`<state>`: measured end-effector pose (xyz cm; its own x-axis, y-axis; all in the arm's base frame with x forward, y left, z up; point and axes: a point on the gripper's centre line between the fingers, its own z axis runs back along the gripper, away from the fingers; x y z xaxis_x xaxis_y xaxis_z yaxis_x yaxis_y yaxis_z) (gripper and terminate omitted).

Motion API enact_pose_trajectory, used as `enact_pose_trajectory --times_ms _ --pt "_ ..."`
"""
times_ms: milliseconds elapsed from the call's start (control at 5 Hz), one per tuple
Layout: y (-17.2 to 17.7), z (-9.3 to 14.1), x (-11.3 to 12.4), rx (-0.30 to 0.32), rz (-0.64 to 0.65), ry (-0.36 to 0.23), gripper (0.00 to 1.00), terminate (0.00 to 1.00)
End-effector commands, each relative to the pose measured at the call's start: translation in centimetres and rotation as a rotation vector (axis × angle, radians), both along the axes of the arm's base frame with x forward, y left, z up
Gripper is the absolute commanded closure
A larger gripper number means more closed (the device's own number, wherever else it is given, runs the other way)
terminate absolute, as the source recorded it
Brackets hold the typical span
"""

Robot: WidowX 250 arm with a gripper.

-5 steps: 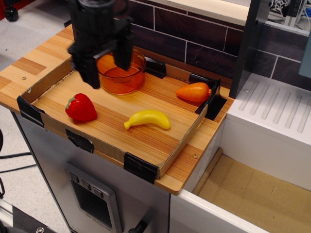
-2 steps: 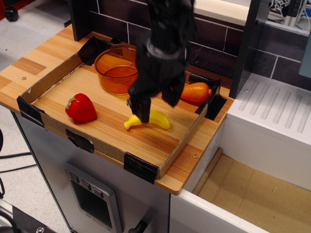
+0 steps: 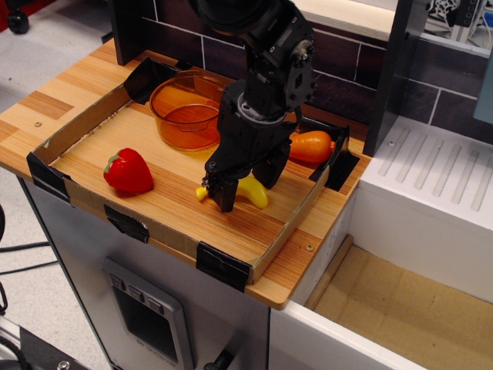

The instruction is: Put banana in pot

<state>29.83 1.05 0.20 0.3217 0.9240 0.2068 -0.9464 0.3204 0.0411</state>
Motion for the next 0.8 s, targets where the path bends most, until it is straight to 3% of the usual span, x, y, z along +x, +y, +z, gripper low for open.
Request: enact_pose_trajectory --times_ms 0,200,600 --pt "0.3 0.1 0.8 -0.003 -0.004 0.028 0.00 0.00" --pt "0.2 -0.1 0.7 -0.015 -0.008 0.031 1.00 0.00" --pt "0.6 2.2 0.0 -0.066 0.034 0.014 1.00 0.00"
